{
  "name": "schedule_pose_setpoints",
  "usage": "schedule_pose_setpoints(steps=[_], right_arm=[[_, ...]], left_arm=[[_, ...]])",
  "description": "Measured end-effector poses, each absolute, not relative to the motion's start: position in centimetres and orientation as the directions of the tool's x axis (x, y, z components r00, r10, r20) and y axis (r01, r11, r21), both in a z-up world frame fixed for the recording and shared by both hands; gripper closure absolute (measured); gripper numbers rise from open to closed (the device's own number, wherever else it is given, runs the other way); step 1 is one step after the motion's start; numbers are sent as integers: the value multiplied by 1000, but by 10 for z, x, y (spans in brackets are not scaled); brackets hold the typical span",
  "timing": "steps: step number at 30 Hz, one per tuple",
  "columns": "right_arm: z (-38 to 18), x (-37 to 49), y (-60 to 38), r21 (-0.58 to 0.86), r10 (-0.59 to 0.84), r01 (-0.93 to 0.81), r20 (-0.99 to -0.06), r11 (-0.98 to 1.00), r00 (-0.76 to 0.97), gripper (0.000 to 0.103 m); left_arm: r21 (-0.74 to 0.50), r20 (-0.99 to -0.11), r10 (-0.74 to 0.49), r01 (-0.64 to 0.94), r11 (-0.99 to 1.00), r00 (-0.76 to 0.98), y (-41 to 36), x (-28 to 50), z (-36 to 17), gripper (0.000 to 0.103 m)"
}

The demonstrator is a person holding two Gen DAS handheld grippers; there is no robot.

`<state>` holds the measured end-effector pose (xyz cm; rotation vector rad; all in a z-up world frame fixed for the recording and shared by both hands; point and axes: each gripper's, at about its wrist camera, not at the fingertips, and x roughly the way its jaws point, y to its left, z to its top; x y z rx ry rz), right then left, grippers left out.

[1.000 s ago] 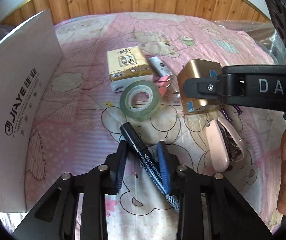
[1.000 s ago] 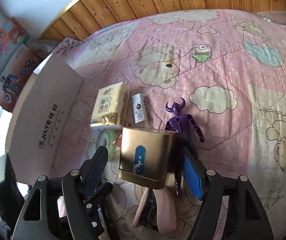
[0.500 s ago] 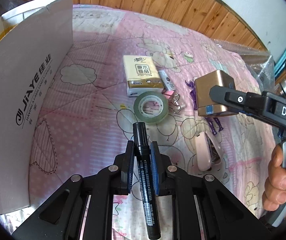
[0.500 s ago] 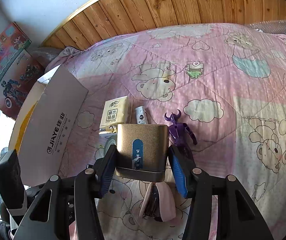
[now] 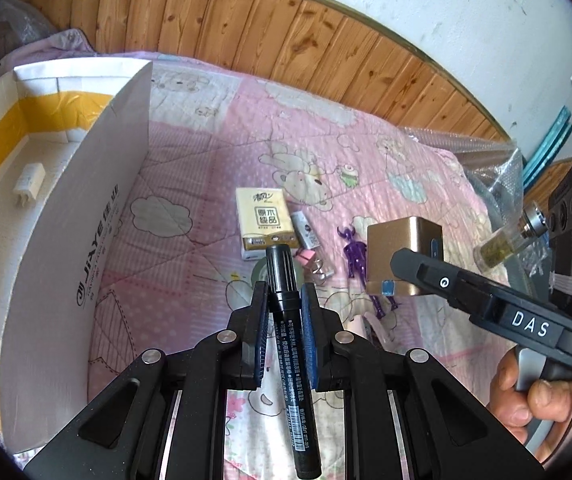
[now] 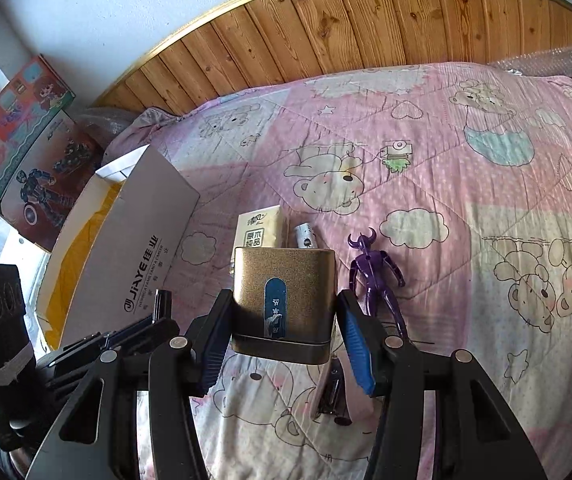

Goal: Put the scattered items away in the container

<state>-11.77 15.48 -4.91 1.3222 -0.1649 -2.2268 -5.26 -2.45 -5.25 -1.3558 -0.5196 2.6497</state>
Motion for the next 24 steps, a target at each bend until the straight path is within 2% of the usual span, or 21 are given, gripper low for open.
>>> schedule_pose_setpoints(steps=[8,24], right_arm=[[-32,-98,147,366,-517,399,-760,-841,-393,50],[-1,-78,138,398,-538,373,-716,-838,-445,50]], left_arm=[[-362,-725,267,21,-932,-634,-28,-46,-22,87],[-431,-596,265,23,-902,-758,-71,-27,46,87]])
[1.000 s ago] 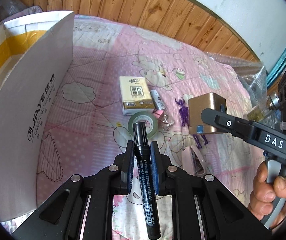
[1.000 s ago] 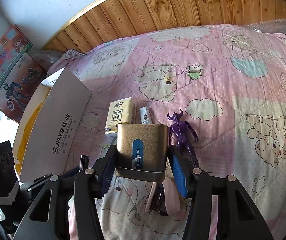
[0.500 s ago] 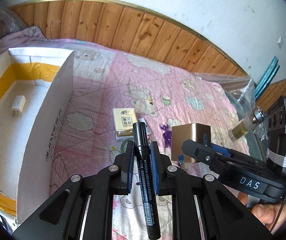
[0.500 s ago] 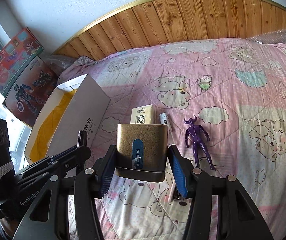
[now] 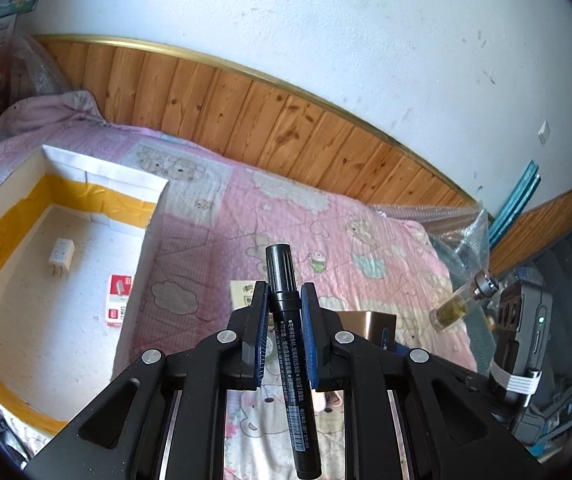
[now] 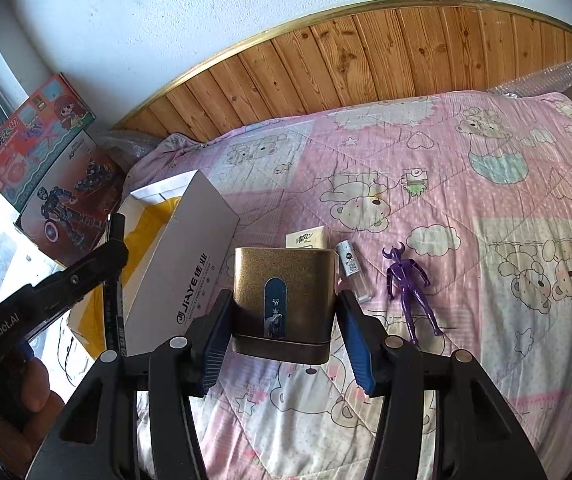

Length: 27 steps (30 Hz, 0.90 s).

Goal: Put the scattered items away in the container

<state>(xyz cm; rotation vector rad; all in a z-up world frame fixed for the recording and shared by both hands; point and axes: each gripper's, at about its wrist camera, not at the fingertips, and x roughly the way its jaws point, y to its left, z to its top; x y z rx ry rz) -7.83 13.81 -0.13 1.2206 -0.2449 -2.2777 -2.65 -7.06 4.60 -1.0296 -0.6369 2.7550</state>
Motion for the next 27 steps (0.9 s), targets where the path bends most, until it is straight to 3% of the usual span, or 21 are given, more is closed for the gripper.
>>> schedule_pose_setpoints(steps=[7,27], right_arm=[[6,-69,126,405,-550,382,-704,-831,-449,50],[21,-57,85,372,-562,440,-687,-817,-462,50]], left_arm=[[-471,-558,249,56,-880,-791,-99,-20,58,87],[-506,-574,229,121,-854,-786,-149,-21,47,87]])
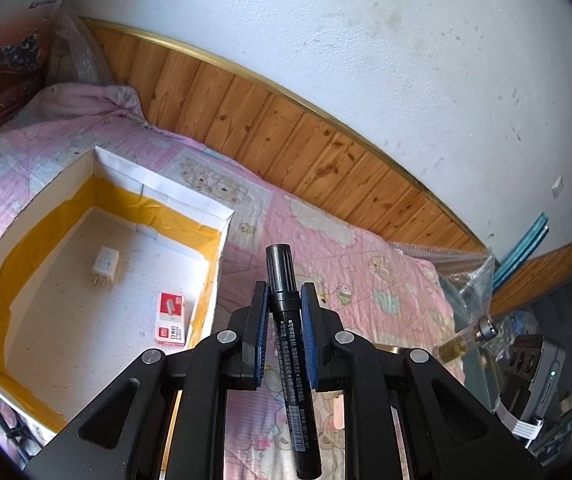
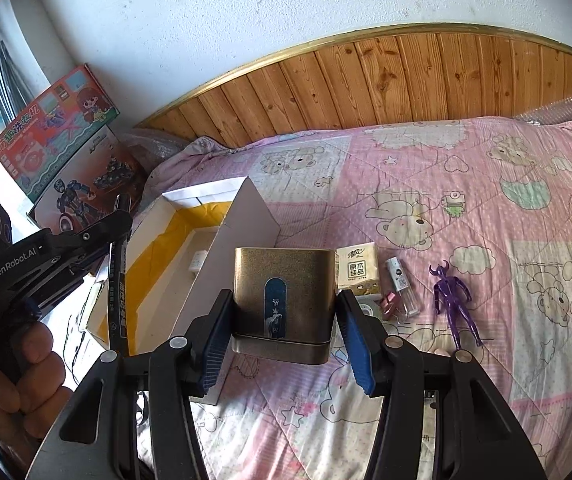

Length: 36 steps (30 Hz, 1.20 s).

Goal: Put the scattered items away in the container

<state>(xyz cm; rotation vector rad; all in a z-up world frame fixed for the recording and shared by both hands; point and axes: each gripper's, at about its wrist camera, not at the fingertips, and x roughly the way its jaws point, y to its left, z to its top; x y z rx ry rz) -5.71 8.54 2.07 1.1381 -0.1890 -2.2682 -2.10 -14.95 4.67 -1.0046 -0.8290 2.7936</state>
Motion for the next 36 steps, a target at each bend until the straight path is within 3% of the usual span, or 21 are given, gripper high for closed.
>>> schedule_pose_setpoints(steps=[36], right_arm=[[15,-29,4,292,-575,559,-691,-776,-437,50]], left_arm=[[-549,-585,189,214,-808,-788,-237,-9,30,87]])
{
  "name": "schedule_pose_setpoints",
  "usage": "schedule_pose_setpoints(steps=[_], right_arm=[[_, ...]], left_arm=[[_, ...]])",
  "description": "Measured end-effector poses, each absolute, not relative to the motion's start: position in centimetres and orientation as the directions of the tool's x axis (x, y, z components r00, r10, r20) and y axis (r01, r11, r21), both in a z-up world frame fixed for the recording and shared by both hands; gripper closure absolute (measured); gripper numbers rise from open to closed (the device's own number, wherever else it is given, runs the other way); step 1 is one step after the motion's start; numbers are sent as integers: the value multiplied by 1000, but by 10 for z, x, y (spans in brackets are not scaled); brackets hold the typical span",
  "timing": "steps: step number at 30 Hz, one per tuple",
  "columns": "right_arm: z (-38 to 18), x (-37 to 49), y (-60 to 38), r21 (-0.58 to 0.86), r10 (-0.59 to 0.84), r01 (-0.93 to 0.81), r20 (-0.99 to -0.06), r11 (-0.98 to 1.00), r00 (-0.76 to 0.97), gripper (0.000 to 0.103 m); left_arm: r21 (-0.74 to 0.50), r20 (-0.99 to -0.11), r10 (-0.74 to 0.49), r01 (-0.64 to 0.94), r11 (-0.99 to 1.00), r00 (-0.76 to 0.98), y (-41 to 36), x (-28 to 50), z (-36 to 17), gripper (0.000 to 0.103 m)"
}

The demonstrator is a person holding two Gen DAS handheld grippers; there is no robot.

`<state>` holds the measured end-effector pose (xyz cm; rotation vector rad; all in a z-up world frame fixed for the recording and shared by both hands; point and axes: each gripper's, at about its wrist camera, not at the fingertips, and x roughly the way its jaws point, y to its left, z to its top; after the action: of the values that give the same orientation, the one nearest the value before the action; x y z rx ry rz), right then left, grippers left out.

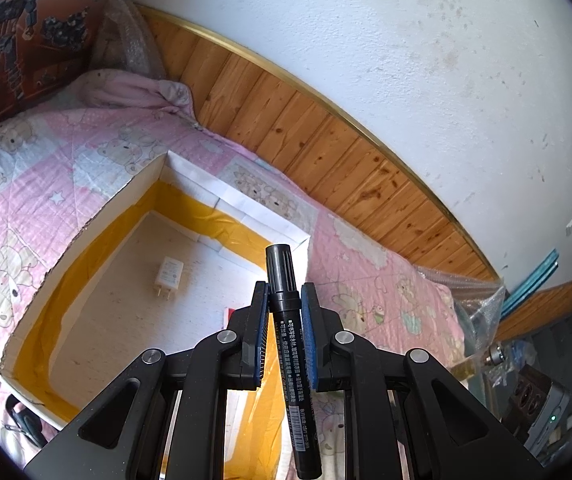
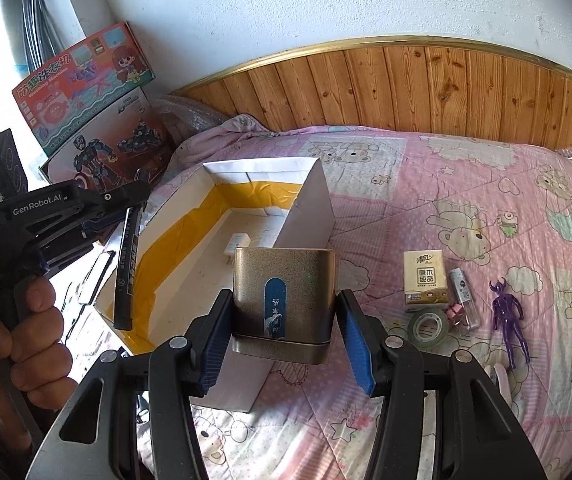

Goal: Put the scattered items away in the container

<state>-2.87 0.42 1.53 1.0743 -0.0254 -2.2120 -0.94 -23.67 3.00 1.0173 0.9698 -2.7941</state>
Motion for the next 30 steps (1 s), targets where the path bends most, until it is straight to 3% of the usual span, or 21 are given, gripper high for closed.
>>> schedule_pose_setpoints(steps=[30], right_arm=[[24,-17,-71,233,-591,652,-697,-722,-406,50]], left_arm=[[-587,-623,208,275,-761,-754,-276,-34,1,87]])
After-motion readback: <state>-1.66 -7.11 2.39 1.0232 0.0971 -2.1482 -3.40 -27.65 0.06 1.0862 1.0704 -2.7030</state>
